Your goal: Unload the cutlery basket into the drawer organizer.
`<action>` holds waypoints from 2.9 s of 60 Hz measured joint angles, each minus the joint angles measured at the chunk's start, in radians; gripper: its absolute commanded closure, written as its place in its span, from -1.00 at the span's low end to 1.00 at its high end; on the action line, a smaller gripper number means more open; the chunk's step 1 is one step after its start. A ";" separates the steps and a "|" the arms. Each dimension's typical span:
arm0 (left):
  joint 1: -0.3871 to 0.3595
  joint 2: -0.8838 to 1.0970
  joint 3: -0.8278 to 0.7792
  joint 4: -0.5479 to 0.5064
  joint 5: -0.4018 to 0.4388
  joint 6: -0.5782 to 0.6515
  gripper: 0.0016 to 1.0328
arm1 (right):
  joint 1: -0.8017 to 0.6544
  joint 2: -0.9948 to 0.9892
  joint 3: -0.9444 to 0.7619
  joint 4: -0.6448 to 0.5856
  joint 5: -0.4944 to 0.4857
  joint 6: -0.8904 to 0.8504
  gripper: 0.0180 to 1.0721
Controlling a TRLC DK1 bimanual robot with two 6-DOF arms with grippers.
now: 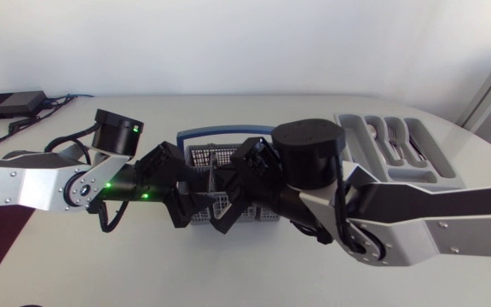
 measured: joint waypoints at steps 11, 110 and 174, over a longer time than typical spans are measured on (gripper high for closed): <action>0.000 -0.026 0.000 0.000 0.000 -0.004 -0.65 | 0.005 -0.071 0.000 -0.003 0.014 -0.023 0.89; 0.069 -0.255 0.081 -0.386 -0.087 -0.018 -0.70 | -1.174 -0.248 -0.057 -0.729 -0.442 -1.046 0.89; 0.178 -0.292 0.052 -0.385 -0.087 0.031 -0.70 | -1.387 0.002 -0.013 -0.474 -0.369 -1.297 -0.63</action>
